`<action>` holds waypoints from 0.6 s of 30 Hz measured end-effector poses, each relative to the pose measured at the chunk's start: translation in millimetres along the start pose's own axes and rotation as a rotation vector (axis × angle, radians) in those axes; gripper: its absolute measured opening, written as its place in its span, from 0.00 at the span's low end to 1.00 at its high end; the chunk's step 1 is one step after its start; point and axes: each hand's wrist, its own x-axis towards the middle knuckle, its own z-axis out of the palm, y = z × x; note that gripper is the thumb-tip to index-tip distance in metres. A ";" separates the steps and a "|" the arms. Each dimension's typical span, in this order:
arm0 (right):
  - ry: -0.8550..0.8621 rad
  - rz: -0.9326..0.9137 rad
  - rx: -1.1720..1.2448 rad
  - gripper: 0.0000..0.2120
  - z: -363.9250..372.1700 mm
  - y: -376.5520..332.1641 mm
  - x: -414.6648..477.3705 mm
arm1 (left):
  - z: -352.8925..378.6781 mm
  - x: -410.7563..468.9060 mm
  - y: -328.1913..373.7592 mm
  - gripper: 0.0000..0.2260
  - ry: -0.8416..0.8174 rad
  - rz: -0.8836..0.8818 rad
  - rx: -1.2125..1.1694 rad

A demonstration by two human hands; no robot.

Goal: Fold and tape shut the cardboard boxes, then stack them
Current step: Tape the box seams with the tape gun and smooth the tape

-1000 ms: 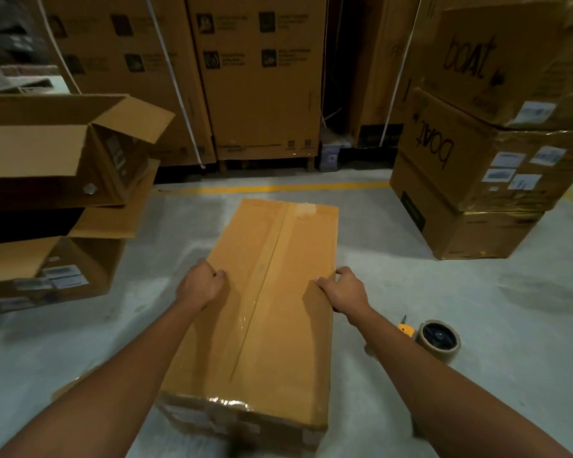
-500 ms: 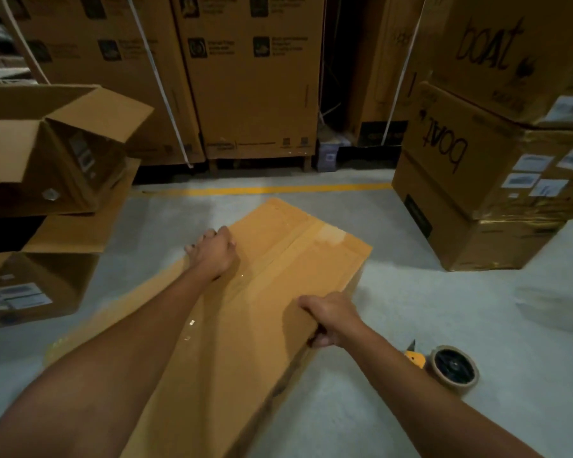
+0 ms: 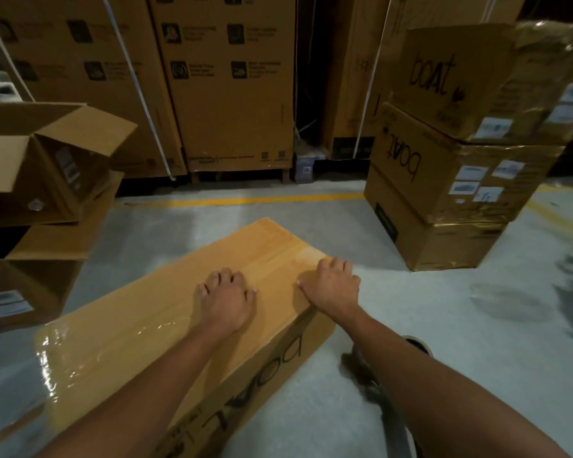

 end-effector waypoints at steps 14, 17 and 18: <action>-0.198 -0.025 -0.014 0.49 -2.4 34.8 8.2 | -24.8 -22.4 62.9 0.58 -0.422 0.202 0.032; -0.231 0.045 -0.023 0.50 -9.3 37.5 -22.8 | -42.4 -32.3 76.6 0.57 -0.529 0.239 0.075; -0.237 0.073 -0.020 0.50 -10.0 37.2 -34.1 | -47.4 -35.3 77.5 0.57 -0.553 0.268 0.098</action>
